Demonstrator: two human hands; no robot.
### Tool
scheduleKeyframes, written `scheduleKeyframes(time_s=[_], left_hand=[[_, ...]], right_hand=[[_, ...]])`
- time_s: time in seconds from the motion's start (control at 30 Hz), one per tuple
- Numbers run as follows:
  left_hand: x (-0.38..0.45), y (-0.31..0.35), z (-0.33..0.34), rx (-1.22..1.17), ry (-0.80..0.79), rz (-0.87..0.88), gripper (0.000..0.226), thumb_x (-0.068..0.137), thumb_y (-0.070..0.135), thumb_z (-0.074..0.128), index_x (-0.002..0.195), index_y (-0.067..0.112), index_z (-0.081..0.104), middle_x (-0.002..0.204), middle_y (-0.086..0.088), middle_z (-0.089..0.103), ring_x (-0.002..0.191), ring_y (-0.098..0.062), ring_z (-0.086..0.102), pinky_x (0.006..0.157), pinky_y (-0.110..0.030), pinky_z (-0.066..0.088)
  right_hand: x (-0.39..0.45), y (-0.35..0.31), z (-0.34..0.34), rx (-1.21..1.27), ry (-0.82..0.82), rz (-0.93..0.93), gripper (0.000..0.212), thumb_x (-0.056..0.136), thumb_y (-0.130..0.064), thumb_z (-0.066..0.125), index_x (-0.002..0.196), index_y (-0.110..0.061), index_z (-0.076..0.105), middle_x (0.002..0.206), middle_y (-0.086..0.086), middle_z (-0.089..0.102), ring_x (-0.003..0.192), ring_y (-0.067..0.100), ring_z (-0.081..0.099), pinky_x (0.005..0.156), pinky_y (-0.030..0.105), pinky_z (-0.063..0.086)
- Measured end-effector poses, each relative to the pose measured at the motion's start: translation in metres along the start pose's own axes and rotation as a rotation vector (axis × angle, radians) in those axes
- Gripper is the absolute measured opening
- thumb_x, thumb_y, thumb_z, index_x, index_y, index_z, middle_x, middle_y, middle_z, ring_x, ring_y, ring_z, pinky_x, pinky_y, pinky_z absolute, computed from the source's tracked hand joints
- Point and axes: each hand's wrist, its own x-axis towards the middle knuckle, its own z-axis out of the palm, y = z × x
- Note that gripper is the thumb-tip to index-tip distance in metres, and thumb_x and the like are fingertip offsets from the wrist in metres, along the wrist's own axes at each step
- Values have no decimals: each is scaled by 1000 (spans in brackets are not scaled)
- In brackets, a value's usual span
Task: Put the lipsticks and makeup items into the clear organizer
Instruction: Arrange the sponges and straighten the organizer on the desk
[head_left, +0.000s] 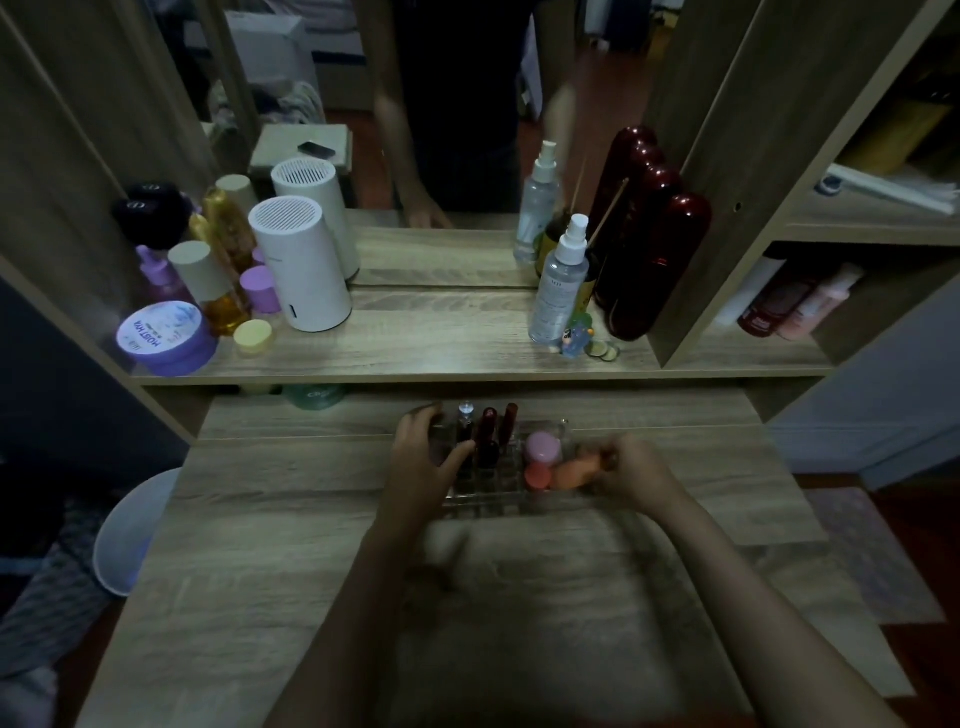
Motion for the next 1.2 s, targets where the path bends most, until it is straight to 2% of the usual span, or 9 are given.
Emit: scheduleKeyframes(time_s=[0.23, 0.37, 0.53, 0.6, 0.67, 0.8, 0.9, 1.03, 1.2], left_hand=[[-7, -4, -13, 7, 15, -3, 53, 79, 20, 69, 124, 1, 48, 124, -20, 51, 113, -28, 50, 93, -34, 45], [-6, -5, -17, 29, 39, 10, 49, 81, 16, 66, 124, 0, 49, 125, -20, 52, 113, -28, 50, 90, -27, 39], [-9, -17, -25, -8, 136, -63, 35, 90, 12, 53, 123, 0, 51, 125, -21, 54, 111, -27, 52, 88, -29, 39], [-12, -26, -27, -97, 199, -151, 30, 93, 12, 46, 120, 1, 54, 122, -20, 57, 108, -23, 52, 86, -31, 40], [-15, -39, -27, -233, 224, -317, 32, 96, 19, 39, 116, 0, 56, 120, -23, 59, 111, -30, 54, 89, -37, 43], [-26, -55, -20, -663, 67, -646, 53, 95, 47, 28, 128, 11, 48, 132, -15, 53, 123, -29, 49, 104, -43, 39], [-32, -51, -13, -923, 50, -694, 61, 94, 51, 22, 135, 9, 39, 139, -12, 47, 115, -18, 50, 95, -32, 41], [-35, -45, -8, -922, 39, -653, 60, 96, 46, 16, 137, 7, 35, 144, -16, 42, 130, -25, 42, 109, -38, 32], [-37, -45, -6, -909, -5, -622, 61, 96, 45, 13, 135, 5, 39, 140, -17, 46, 129, -28, 43, 112, -42, 31]], right_hand=[[5, 4, 3, 131, -31, 22, 38, 68, 1, 71, 103, -14, 68, 101, 14, 71, 87, 23, 63, 75, 31, 51], [1, 5, 2, 188, -44, 11, 59, 69, -2, 73, 124, -13, 55, 123, 14, 61, 107, 25, 58, 92, 38, 50], [-8, 5, -2, 341, 191, 38, 55, 84, -31, 64, 133, -10, 47, 132, 13, 54, 118, 26, 52, 98, 38, 43], [-7, 10, 1, 678, 232, 146, 46, 92, -39, 47, 127, -9, 52, 127, 16, 59, 113, 27, 56, 98, 43, 45], [-5, 16, 7, 1186, 153, 285, 56, 96, -46, 27, 132, -7, 47, 125, 17, 59, 112, 25, 56, 98, 38, 42], [-9, 30, 30, 1669, -14, 384, 80, 90, -64, 15, 142, -6, 31, 151, 17, 34, 140, 27, 31, 120, 39, 19], [-14, 30, 46, 1757, -34, 409, 86, 85, -70, 18, 142, -6, 29, 152, 17, 31, 141, 29, 29, 119, 40, 19], [-16, 27, 53, 1760, -54, 391, 86, 85, -70, 16, 141, -8, 32, 150, 18, 35, 140, 28, 31, 118, 38, 19], [-15, 28, 56, 1767, -52, 395, 84, 85, -71, 16, 141, -10, 34, 149, 17, 36, 139, 28, 32, 118, 37, 19]])
